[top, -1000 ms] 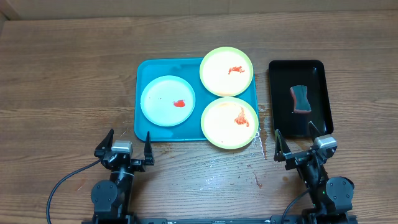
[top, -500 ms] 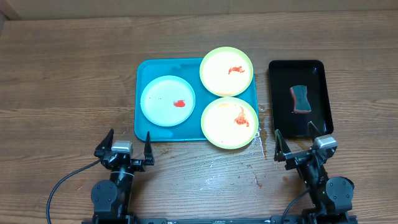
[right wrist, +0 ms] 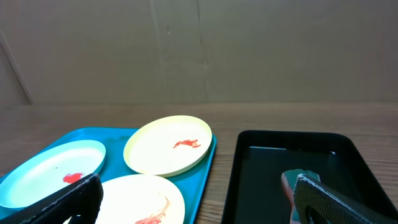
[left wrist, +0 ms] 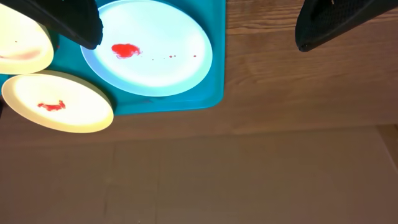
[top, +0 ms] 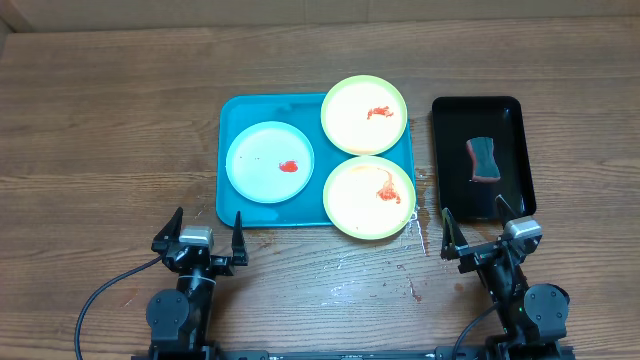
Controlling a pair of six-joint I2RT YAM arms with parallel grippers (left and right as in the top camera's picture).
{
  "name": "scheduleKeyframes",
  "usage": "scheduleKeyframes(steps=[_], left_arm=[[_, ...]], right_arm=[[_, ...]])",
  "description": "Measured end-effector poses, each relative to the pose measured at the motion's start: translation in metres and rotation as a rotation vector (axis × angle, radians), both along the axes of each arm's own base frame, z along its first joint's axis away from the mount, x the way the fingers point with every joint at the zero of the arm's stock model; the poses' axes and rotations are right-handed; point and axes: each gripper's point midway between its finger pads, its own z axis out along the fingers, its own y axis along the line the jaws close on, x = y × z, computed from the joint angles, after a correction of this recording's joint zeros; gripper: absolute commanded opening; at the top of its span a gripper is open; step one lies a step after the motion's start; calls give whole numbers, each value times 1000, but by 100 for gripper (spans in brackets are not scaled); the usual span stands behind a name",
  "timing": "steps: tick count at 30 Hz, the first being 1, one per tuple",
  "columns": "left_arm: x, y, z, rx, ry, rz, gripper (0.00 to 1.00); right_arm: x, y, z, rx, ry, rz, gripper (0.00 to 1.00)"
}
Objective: Clean dirty plates on tray and stack at the side
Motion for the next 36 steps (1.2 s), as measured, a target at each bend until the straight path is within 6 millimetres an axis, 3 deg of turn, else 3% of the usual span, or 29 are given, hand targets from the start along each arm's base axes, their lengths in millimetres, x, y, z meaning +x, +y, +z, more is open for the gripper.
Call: scheduleKeyframes(steps=[36], left_arm=[[0, 0, 0, -21, 1, 1, 100]], right_arm=[[0, 2, 0, 1, 1, 11, 100]])
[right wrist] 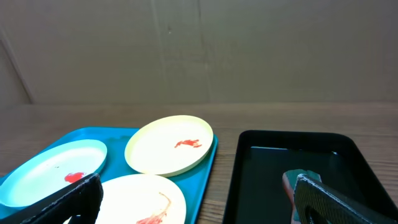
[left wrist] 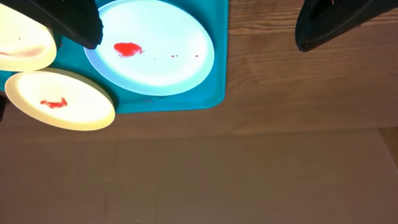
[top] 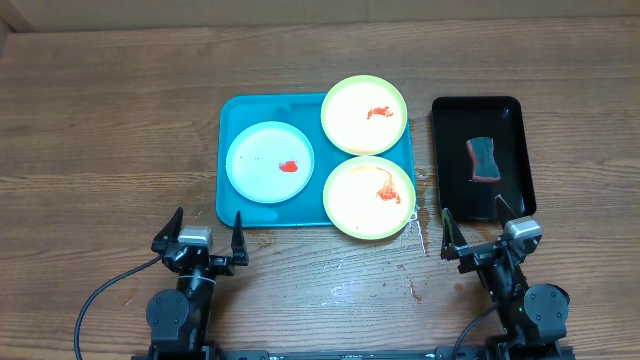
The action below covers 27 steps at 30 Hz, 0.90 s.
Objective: Clean dirty plates on tray and stack at the side
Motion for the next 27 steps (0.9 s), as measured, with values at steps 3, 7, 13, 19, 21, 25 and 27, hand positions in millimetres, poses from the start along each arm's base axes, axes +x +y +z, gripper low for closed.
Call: scheduleKeyframes(steps=[3, 7, 13, 19, 21, 25, 27], left_arm=[[0, -1, 0, -7, 0, -8, 100], [-2, -13, 0, -36, 6, -72, 100], [-7, -25, -8, -94, 132, -137, 100], [-6, -30, 43, -109, 219, -160, 100], [-2, -32, 63, -110, 249, -170, 100], [9, -37, 83, -112, 412, -199, 100], [10, -39, 86, -121, 533, -206, 100]], right_arm=[[-1, 1, -5, -2, 19, 8, 100], [-3, 1, -14, -9, 80, 10, 100], [-9, 1, 9, -15, 129, 11, 100], [-1, 0, 50, -15, 125, -1, 100], [7, -2, 61, -17, 135, -17, 100], [24, -5, 64, -34, 247, -42, 100], [31, -5, 58, -41, 337, -50, 100]])
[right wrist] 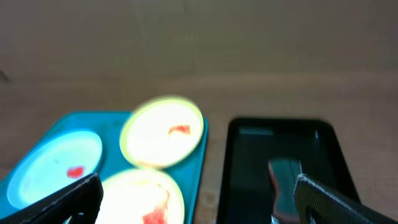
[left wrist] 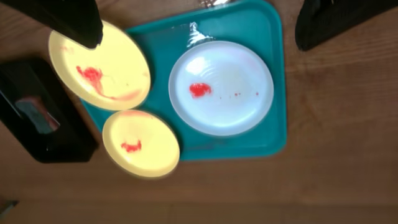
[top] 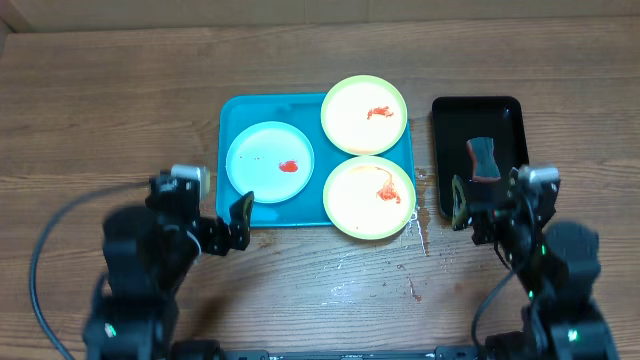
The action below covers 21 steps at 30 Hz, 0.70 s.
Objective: Clean dirty plates on tray and stack at the side
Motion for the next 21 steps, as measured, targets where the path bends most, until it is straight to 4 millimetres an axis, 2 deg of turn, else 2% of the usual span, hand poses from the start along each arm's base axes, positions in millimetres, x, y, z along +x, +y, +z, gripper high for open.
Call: scheduleKeyframes(steps=[3, 7, 11, 12, 17, 21], left_arm=[[6, 0, 11, 17, 119, -16, 100], [17, 3, 29, 46, 253, -15, 100], [32, 10, 41, 79, 338, 9, 100], [36, 11, 43, 85, 348, 12, 100], [54, 14, 34, 99, 394, 16, 100], [61, 14, 20, 102, 442, 16, 100]], right_arm=[[12, 1, 0, 4, 102, -11, 100], [25, -3, 10, 32, 258, -53, 100], [36, -22, 23, 70, 436, -143, 100], [44, -30, 30, 83, 473, -174, 100], [63, -46, 36, 99, 572, -228, 100], [81, -49, 25, 95, 590, -230, 100]])
